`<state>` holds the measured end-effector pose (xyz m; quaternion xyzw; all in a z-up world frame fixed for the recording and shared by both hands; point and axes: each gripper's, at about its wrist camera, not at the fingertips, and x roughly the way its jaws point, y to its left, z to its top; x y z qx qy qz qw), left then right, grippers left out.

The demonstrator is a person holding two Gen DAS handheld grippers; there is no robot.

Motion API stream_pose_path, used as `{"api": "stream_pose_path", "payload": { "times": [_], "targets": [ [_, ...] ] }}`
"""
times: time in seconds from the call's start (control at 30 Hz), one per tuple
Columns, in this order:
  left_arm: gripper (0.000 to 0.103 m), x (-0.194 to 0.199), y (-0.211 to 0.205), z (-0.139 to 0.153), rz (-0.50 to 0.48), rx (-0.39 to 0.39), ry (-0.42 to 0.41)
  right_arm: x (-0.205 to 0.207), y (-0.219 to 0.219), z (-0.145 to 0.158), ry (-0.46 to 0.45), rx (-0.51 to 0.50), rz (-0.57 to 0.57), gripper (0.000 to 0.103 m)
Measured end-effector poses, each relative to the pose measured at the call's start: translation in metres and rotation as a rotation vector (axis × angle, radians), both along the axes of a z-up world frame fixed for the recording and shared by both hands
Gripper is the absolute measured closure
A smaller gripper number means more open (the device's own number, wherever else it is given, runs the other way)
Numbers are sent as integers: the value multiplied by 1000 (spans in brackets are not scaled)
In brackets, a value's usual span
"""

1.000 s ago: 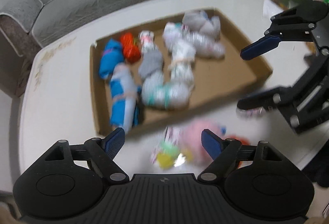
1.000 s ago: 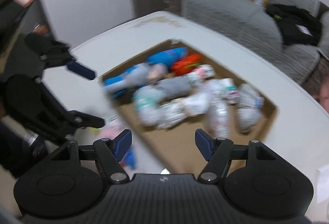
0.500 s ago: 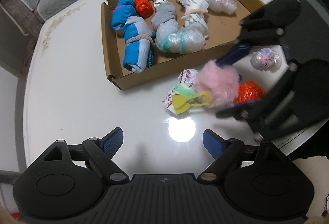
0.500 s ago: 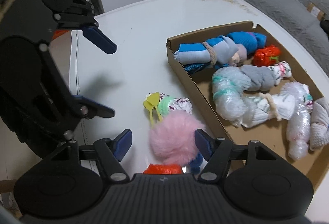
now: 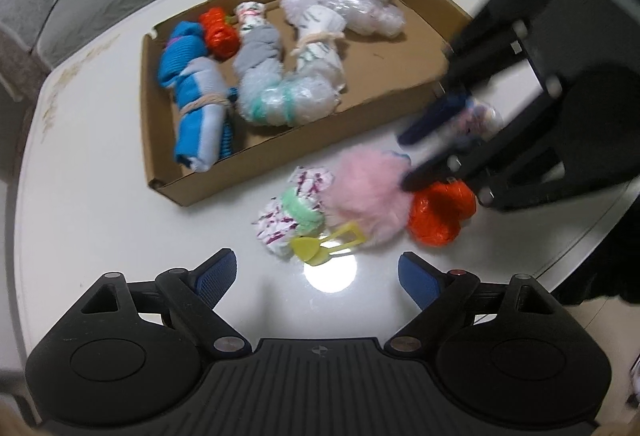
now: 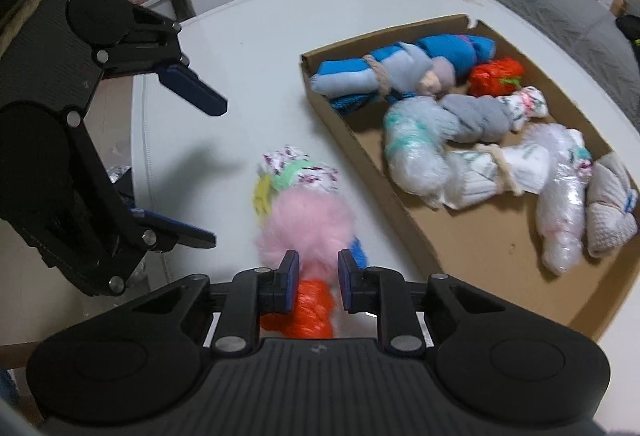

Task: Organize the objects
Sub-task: 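Grasp the pink fluffy sock with the right tool, then grasp the white magenta-patterned roll with the left tool while the right lifts the pink sock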

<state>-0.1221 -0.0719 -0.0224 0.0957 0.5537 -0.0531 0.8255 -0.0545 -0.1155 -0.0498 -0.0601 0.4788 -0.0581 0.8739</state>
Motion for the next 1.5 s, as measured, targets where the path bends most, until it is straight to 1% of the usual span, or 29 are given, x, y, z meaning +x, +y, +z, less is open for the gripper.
{"api": "stream_pose_path", "payload": {
  "times": [0.03, 0.1, 0.17, 0.23, 0.3, 0.33, 0.37, 0.43, 0.47, 0.6, 0.67, 0.73, 0.83, 0.9, 0.97, 1.0, 1.07, 1.13, 1.2, 1.27, 1.37, 1.43, 1.5],
  "targets": [
    [12, 0, 0, -3, -9, 11, 8, 3, -2, -1, -5, 2, 0, 69],
    [12, -3, 1, -7, -11, 9, 30, 9, 0, -5, -4, 1, 27, 61],
    [12, -5, 4, -9, -8, -9, 42, 16, 4, -8, 6, -13, 61, 43],
    [12, -6, 5, -12, -9, -19, 54, 24, 8, -13, 15, -42, 91, 39],
    [12, -6, 5, -13, -12, -19, 56, 34, 9, -21, 40, -59, 101, 39],
    [12, -6, 5, -13, -15, -19, 56, 39, 8, -26, 52, -60, 101, 42],
    [12, -5, 5, -13, -18, -20, 56, 41, 7, -30, 65, -62, 104, 51],
    [12, -4, 4, -13, -19, -19, 53, 46, 3, -34, 85, -48, 92, 60],
    [12, -3, 4, -12, -20, -20, 49, 45, 0, -31, 76, -34, 87, 64],
    [12, 2, 4, -15, -29, -15, 23, 30, -7, -12, 43, 8, 65, 65],
    [12, 5, 6, -18, -19, -27, 15, 17, -13, 0, 23, 23, 44, 65],
    [12, 7, 7, -19, -12, -40, -4, 5, -19, 11, -11, 32, 8, 65],
    [13, 15, 8, -23, 1, -24, -20, -10, -29, 32, -84, 34, -49, 65],
    [13, 20, 13, -26, 39, -30, -26, -18, -35, 40, -124, 36, -83, 65],
    [16, 25, 19, -30, 80, -66, -21, -21, -43, 45, -144, 32, -109, 65],
    [21, 27, 21, -32, 94, -81, -20, -22, -46, 45, -143, 32, -117, 65],
    [21, 32, 23, -35, 116, -102, -22, -24, -49, 45, -143, 34, -126, 65],
    [24, 37, 22, -36, 121, -115, -27, -27, -50, 47, -145, 38, -132, 65],
    [28, 43, 19, -37, 106, -113, -31, -32, -52, 48, -148, 43, -137, 65],
    [39, 46, 17, -40, 99, -124, -18, -36, -55, 50, -153, 41, -145, 65],
    [45, 45, 17, -40, 108, -137, -26, -42, -62, 52, -167, 36, -168, 65],
    [56, 45, 19, -38, 113, -138, -28, -42, -67, 53, -174, 33, -176, 65],
    [58, 47, 21, -38, 125, -142, -25, -42, -68, 54, -184, 35, -179, 65]
  ]
}}
